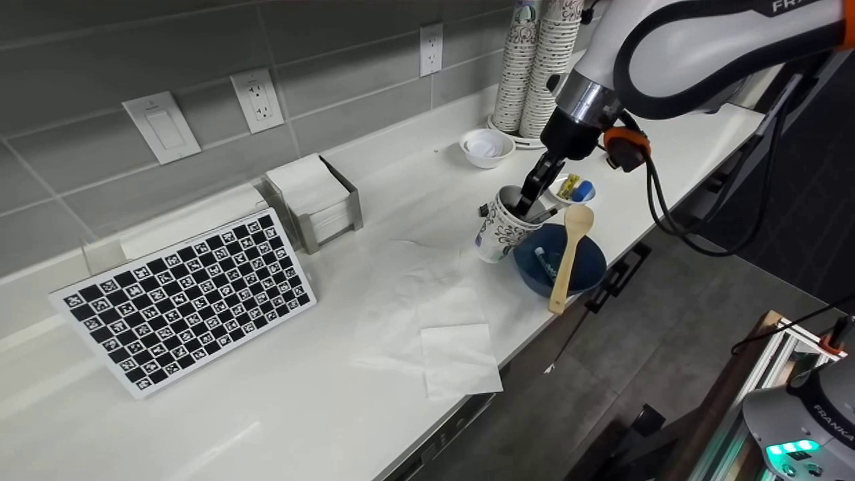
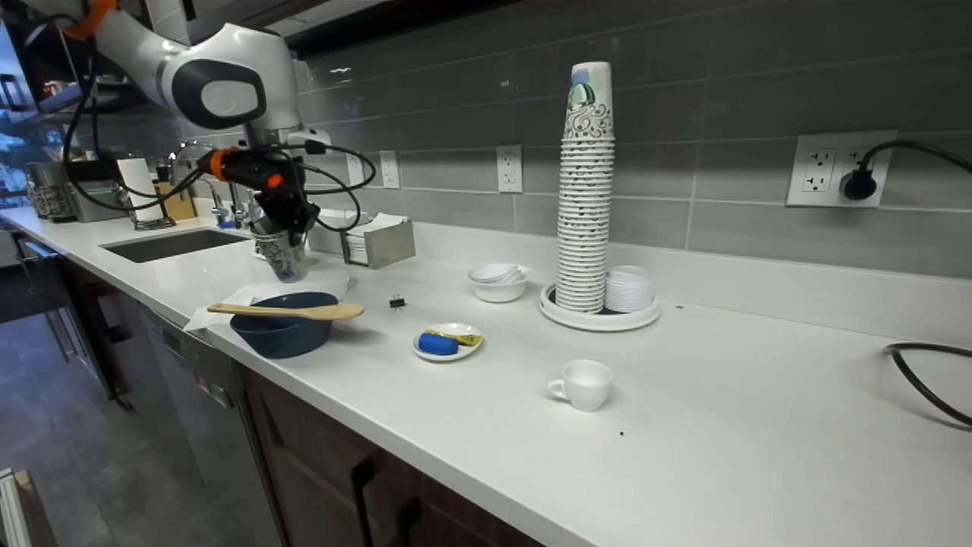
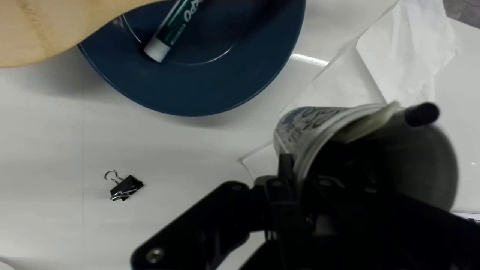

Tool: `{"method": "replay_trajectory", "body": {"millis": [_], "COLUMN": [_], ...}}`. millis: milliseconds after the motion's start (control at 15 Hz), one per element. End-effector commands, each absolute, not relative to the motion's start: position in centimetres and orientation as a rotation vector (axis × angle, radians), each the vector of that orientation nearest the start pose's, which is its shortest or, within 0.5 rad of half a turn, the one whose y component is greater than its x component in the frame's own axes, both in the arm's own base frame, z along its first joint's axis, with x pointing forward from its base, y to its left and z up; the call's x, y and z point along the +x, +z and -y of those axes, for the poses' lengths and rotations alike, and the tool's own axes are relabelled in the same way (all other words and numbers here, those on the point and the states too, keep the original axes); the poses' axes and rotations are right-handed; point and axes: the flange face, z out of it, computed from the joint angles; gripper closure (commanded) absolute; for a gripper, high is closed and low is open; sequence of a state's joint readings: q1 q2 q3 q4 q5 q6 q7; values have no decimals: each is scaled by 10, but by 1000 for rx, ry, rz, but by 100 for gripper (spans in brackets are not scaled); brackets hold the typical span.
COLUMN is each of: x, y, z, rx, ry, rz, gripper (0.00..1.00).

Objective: Put the coffee cup onto the blue bowl

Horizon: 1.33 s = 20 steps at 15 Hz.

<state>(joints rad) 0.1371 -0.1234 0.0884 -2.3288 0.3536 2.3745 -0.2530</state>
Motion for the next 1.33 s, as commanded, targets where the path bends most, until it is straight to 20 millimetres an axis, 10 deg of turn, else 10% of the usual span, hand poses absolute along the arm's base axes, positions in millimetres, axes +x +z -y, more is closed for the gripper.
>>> {"method": "replay_trajectory", "body": {"millis": [0,667,1267], "x": [492,487,477], "y": [407,433,414], "z": [-115,-75,-42], "rx": [-2866,-2752,-2915], "ry": [-245,-205,-11], "rz": [336,229,324], "gripper": [99,99,99]}}
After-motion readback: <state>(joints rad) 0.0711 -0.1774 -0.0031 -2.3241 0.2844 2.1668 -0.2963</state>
